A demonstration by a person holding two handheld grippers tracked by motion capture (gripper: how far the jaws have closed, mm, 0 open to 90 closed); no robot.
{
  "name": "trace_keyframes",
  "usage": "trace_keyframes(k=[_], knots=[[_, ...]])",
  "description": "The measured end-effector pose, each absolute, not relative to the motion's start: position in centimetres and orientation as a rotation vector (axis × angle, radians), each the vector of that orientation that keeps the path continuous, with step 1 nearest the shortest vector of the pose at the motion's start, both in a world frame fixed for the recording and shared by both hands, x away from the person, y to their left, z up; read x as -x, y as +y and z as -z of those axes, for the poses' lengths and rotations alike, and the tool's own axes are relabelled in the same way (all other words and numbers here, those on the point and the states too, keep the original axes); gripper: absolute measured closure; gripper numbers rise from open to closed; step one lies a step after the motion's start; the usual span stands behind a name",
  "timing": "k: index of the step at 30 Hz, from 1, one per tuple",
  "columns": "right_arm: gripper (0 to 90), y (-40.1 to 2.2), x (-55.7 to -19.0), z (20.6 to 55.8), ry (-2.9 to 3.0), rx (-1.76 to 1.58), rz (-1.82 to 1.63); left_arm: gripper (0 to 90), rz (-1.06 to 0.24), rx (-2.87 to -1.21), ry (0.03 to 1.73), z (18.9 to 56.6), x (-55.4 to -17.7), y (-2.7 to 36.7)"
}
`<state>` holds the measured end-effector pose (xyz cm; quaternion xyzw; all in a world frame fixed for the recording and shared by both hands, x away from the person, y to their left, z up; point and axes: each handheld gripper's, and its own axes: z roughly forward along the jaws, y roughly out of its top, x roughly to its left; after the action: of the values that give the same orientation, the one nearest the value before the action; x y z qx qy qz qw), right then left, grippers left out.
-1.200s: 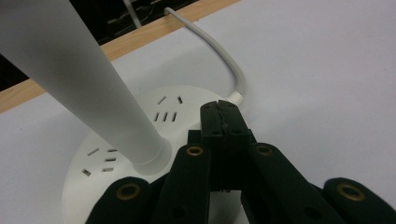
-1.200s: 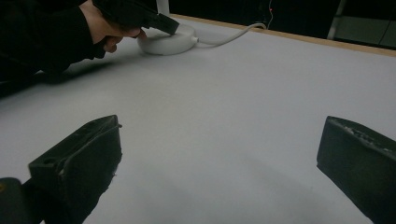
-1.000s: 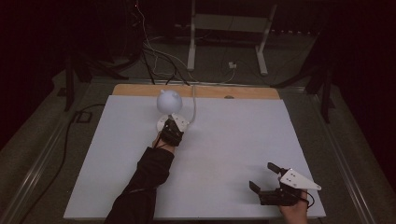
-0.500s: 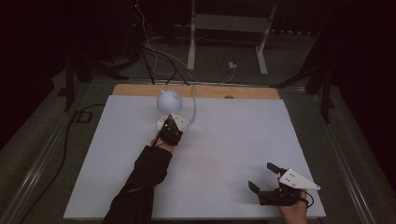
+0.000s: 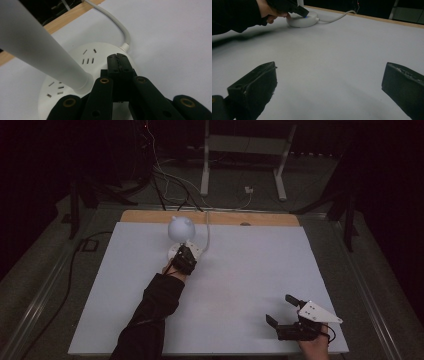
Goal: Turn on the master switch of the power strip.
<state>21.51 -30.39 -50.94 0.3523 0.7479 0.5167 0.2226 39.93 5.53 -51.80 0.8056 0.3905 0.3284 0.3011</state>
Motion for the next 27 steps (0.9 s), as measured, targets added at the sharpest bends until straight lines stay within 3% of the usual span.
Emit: trace_keyframes(k=[10, 17, 27], knots=[[0.0, -30.3, -21.5, 51.0, 2.068, -0.974, -1.428, 90.0, -0.867, -2.223, 1.018, 51.3, -40.5, 5.1], [0.0, -30.5, -21.6, 51.0, 2.062, -0.981, -1.431, 90.0, -0.895, -2.126, 1.046, 51.5, -40.0, 5.4], [0.0, -30.6, -21.5, 50.9, 2.05, -0.982, -1.434, 90.0, -0.824, -2.055, 1.059, 50.2, -39.5, 5.7]])
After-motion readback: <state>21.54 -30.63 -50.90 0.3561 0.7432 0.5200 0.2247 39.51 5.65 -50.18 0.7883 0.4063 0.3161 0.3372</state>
